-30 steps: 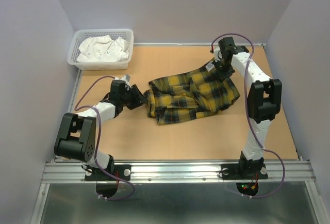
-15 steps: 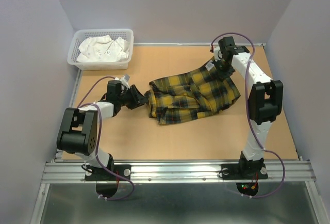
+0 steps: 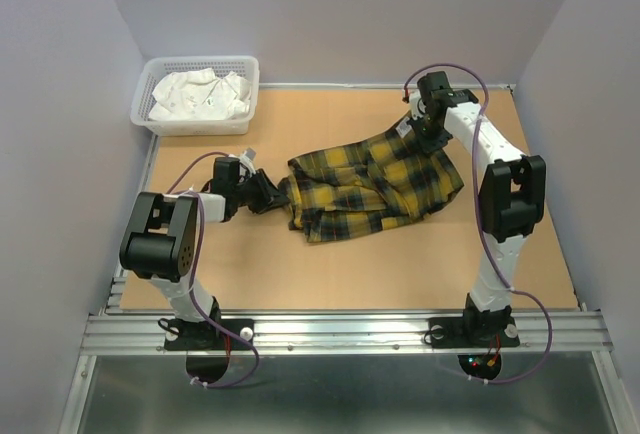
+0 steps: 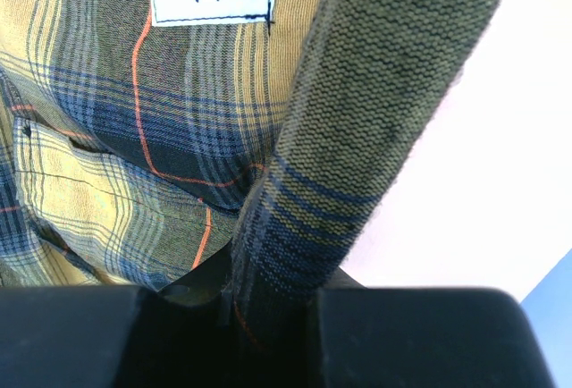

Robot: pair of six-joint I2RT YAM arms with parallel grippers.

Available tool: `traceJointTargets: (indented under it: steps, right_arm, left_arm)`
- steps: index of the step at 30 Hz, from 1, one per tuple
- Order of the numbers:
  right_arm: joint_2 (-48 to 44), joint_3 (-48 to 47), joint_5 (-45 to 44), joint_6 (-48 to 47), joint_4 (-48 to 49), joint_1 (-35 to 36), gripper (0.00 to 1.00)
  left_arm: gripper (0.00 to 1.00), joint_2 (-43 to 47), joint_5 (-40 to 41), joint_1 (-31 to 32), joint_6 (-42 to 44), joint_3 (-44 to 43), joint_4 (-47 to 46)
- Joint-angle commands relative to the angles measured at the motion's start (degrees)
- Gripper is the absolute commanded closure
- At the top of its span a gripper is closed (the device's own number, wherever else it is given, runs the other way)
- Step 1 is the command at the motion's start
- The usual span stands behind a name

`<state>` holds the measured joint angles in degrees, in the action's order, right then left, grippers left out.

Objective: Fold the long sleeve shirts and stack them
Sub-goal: Fold the shirt

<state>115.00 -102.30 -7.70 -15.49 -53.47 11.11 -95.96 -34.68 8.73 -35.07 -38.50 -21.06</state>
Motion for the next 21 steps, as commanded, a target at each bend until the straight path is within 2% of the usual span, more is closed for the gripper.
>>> traceJointTargets:
  steps: [1,5,7,8,12,19,21]
  right_arm:
    - [-2.59,-1.76,-2.05,-0.6,1.7,1.36,0.99]
    - [-2.76,-2.9,-4.51,-0.69,1.62,2.86,0.99]
    - [-2.68,-3.78,-6.96,-0.6,1.53,4.09,0.99]
    - [-2.68,-4.13,-8.02,-0.6,1.62,5.13,1.0]
    - [-2.68,-6.33,-14.78,-0.25,1.62,8.21,0.99]
    - [-1.54,-8.79,-34.09,-0.51,1.71,16.12,0.99]
    - [-0.31,-9.23,-39.28,-0.51,1.62,20.24,0.99]
  left_arm:
    - [0.68,-0.63,-1.36,0.85,-0.53,-2.28,-2.06]
    - [0.84,-0.89,-1.01,1.11,-1.32,-2.1,-2.41]
    - [0.98,-0.89,-0.92,1.64,-1.75,-2.1,-2.58]
    - [1.0,-0.98,-0.83,1.99,-1.93,-1.93,-2.58]
    - [1.0,0.6,0.22,3.48,-3.25,-1.06,-2.67]
    - [1.0,4.02,2.68,4.89,-5.27,1.14,-3.2]
    - [1.0,4.64,2.51,5.33,-6.06,1.67,-3.72]
